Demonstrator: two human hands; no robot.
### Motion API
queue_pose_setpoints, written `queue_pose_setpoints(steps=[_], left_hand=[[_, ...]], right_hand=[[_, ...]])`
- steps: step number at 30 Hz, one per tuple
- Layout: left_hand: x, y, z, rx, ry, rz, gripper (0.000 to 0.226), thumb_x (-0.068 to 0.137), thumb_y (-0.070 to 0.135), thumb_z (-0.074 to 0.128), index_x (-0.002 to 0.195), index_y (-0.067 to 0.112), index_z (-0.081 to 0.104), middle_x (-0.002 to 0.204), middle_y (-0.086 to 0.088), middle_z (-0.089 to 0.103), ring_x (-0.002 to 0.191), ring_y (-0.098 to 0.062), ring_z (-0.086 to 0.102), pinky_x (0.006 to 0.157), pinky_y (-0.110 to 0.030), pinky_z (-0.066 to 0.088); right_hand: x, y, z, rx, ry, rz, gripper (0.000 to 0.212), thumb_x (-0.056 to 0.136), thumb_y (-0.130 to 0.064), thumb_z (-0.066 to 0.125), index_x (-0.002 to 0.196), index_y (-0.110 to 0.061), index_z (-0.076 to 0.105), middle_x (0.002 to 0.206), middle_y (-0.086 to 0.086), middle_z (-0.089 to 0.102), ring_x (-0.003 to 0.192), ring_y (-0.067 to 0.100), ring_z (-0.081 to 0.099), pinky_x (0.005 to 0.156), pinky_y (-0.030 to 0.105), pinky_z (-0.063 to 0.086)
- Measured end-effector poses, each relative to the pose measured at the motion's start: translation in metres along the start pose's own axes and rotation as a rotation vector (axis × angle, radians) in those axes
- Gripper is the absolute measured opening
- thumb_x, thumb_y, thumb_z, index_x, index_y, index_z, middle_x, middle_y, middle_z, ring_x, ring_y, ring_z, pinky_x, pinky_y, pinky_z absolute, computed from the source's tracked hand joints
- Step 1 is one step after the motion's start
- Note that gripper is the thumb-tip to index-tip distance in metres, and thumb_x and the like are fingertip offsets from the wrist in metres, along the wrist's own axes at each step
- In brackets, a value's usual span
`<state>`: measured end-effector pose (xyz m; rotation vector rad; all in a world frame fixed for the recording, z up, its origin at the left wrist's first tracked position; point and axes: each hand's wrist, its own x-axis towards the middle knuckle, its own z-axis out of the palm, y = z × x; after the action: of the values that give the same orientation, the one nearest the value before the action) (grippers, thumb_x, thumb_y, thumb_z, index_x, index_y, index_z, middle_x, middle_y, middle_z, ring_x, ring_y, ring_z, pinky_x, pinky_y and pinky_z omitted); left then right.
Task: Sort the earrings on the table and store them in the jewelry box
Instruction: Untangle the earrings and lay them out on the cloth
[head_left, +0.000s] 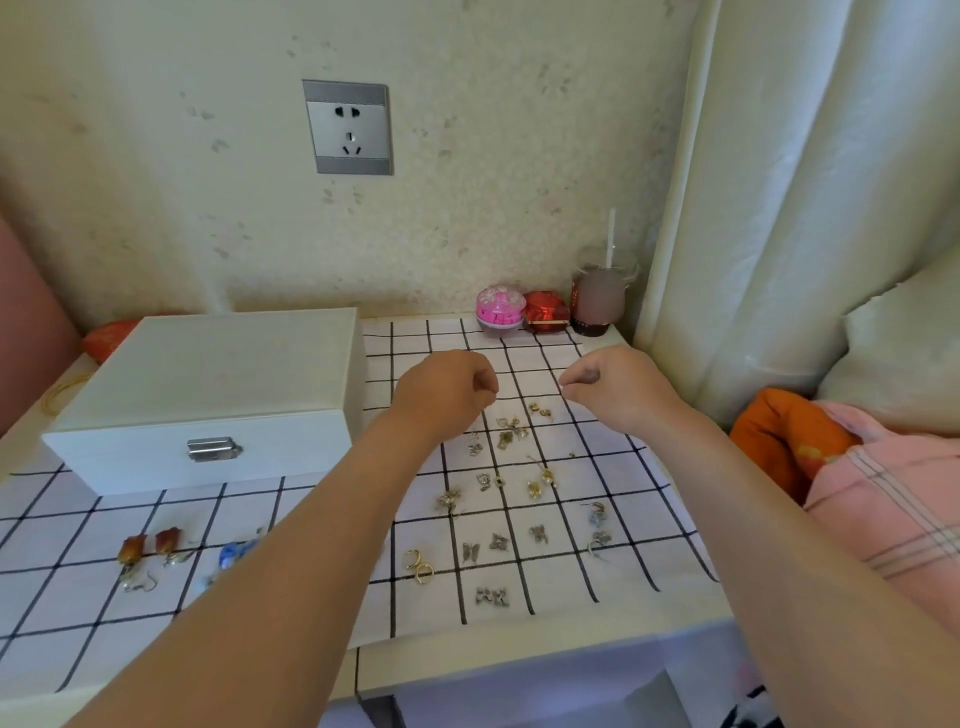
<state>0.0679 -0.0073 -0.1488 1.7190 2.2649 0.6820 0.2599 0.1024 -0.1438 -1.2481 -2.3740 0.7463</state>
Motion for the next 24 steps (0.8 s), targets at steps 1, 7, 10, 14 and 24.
queue_pose_setpoints(steps=[1, 7, 10, 14, 24], left_hand=[[0.003, 0.002, 0.003, 0.012, -0.012, 0.0, 0.006, 0.091, 0.028, 0.063, 0.092, 0.032, 0.068, 0.094, 0.014, 0.067, 0.089, -0.01, 0.062, 0.079, -0.032, 0.053], [0.012, 0.013, 0.018, 0.035, -0.067, 0.013, 0.007, 0.09, 0.028, 0.064, 0.091, 0.034, 0.067, 0.093, 0.015, 0.067, 0.089, -0.009, 0.062, 0.082, -0.035, 0.055], [0.012, 0.014, 0.022, 0.045, -0.08, 0.013, 0.008, 0.09, 0.027, 0.063, 0.088, 0.035, 0.065, 0.092, 0.016, 0.068, 0.089, -0.009, 0.062, 0.081, -0.034, 0.055], [0.013, 0.009, 0.018, -0.047, -0.096, 0.008, 0.009, 0.089, 0.024, 0.067, 0.087, 0.032, 0.067, 0.086, 0.017, 0.065, 0.085, -0.004, 0.061, 0.078, -0.026, 0.052], [0.006, 0.004, -0.002, -0.18, -0.146, 0.057, 0.003, 0.086, 0.023, 0.074, 0.087, 0.026, 0.074, 0.086, 0.014, 0.07, 0.078, 0.002, 0.062, 0.069, -0.014, 0.045]], right_hand=[[-0.001, 0.001, -0.002, 0.011, -0.015, -0.009, 0.013, 0.088, -0.017, 0.072, 0.098, -0.024, 0.078, 0.1, -0.009, 0.073, 0.093, 0.005, 0.065, 0.079, 0.016, 0.046], [-0.008, 0.0, -0.012, -0.038, -0.317, -0.052, 0.022, 0.082, -0.016, 0.077, 0.078, -0.038, 0.077, 0.079, -0.02, 0.071, 0.082, -0.002, 0.065, 0.074, 0.016, 0.047], [-0.013, 0.0, -0.015, -0.104, -0.382, -0.053, 0.021, 0.084, -0.016, 0.071, 0.08, -0.035, 0.077, 0.069, -0.023, 0.067, 0.074, -0.003, 0.063, 0.068, 0.016, 0.046], [-0.018, 0.002, -0.02, -0.136, -0.411, -0.036, 0.022, 0.087, -0.012, 0.063, 0.086, -0.03, 0.077, 0.055, -0.029, 0.06, 0.061, -0.01, 0.057, 0.058, 0.01, 0.038], [-0.018, 0.0, -0.006, -0.152, -0.399, -0.073, 0.008, 0.08, -0.025, 0.082, 0.081, -0.032, 0.078, 0.073, -0.022, 0.066, 0.076, -0.002, 0.061, 0.071, 0.022, 0.045]])
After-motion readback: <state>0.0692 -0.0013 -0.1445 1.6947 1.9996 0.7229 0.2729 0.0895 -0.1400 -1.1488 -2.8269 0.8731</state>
